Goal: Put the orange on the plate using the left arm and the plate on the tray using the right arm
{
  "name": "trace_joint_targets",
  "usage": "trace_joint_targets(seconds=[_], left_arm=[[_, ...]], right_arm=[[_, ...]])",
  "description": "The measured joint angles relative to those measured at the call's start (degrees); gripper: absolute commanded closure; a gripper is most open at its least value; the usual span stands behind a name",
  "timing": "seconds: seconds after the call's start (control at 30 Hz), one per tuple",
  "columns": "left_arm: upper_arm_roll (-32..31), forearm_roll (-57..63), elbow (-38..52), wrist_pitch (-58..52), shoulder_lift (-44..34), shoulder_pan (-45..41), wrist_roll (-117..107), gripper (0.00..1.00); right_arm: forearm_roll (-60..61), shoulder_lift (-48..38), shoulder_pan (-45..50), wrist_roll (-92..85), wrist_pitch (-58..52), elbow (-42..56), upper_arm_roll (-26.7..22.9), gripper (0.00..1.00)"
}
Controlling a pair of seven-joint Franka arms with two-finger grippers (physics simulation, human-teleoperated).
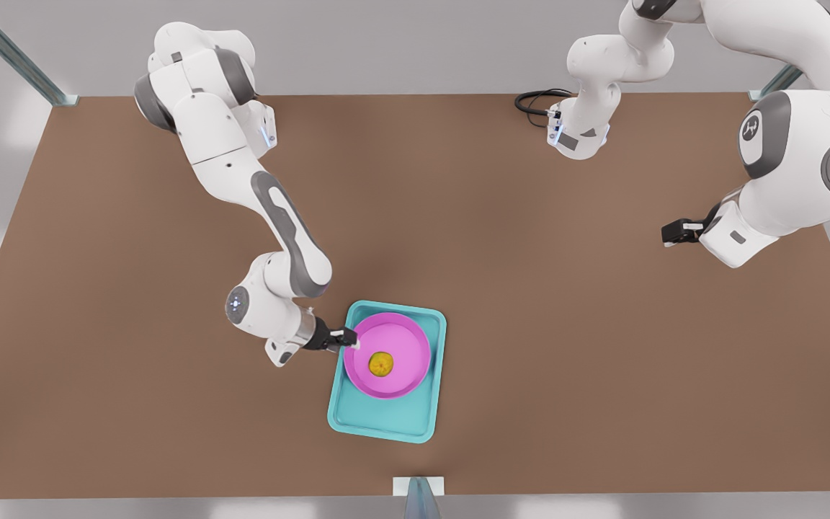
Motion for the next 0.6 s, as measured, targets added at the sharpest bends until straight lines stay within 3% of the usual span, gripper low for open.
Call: trace_joint_targets(seconds=[0.07,0.17,0.27,0.37,0.43,0.5,0.6], left_arm=[[0.0,0.0,0.0,0.0,0.0,0.0,0.0,0.0],[0.1,0.0,0.0,-0.5,0.0,0.0,0.0,0.0],[0.1,0.1,0.5,-1.0,0.7,-0.1,0.0,0.0],[0.0,0.1,0.6,-1.3,0.9,-0.1,0.0,0.0],[0.0,0.1,0.6,-1.5,1.0,-0.1,0.0,0.0],[0.0,0.1,0.6,-1.6,1.2,-0.1,0.0,0.0],[0.0,0.1,0.6,-1.7,1.3,-0.2,0.0,0.0]], right_arm=[[-1.6,-1.7,-0.4,0.2,-5.5,1.9,-3.6,0.0],[-8.6,-3.2,-7.7,0.3,-26.1,15.5,-9.0,0.0],[-22.8,-5.6,-11.8,0.3,-45.6,29.4,-10.3,0.0],[-36.4,-12.7,-11.9,-0.4,-58.7,34.7,-10.3,0.0],[-42.2,-20.0,-12.6,-0.7,-64.5,31.3,-8.6,0.0],[-45.8,-30.2,-18.2,-0.9,-65.9,18.9,-2.0,0.0],[-48.6,-35.3,-19.9,-0.8,-66.5,12.3,1.1,0.0]])
